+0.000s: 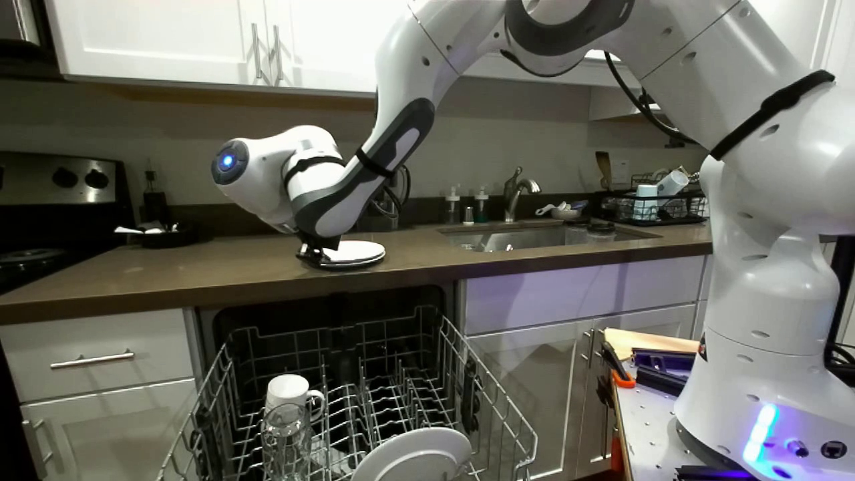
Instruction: Pick up the plate and put it in the dishwasher
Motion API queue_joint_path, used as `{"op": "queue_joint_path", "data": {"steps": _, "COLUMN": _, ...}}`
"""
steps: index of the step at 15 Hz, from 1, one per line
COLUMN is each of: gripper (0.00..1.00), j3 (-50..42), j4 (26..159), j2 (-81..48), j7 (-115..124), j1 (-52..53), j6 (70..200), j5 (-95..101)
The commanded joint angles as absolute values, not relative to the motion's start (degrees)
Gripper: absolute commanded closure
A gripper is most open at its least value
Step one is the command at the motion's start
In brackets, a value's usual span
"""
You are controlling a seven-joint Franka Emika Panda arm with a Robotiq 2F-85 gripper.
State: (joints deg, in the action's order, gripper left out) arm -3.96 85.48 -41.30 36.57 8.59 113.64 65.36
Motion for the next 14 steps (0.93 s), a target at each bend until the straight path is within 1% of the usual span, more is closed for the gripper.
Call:
{"op": "queue_joint_path", "data": {"steps": 1, "gripper": 0.00, "j3": -4.2, "j4": 82.3, "j2": -43.3, "j7": 36.3, "j1": 9.0, "j6": 111.1, "j5": 65.8}}
{"op": "queue_joint_path", "data": {"steps": 5, "gripper": 0.00, "j3": -4.3, "j4": 81.2, "j2": -44.1, "j7": 36.3, "j1": 9.1, "j6": 110.5, "j5": 65.9}}
{"op": "queue_joint_path", "data": {"steps": 6, "gripper": 0.05, "j3": -4.2, "j4": 81.0, "j2": -44.3, "j7": 36.1, "j1": 9.1, "j6": 110.3, "j5": 65.8}}
{"op": "queue_joint_path", "data": {"steps": 8, "gripper": 0.08, "j3": -4.1, "j4": 80.5, "j2": -44.9, "j7": 35.6, "j1": 8.9, "j6": 110.0, "j5": 65.2}}
{"op": "queue_joint_path", "data": {"steps": 12, "gripper": 0.02, "j3": -3.8, "j4": 79.8, "j2": -45.4, "j7": 35.0, "j1": 8.6, "j6": 109.7, "j5": 64.6}}
{"op": "queue_joint_path", "data": {"steps": 14, "gripper": 0.00, "j3": -3.7, "j4": 79.6, "j2": -45.6, "j7": 34.9, "j1": 8.6, "j6": 109.5, "j5": 64.5}}
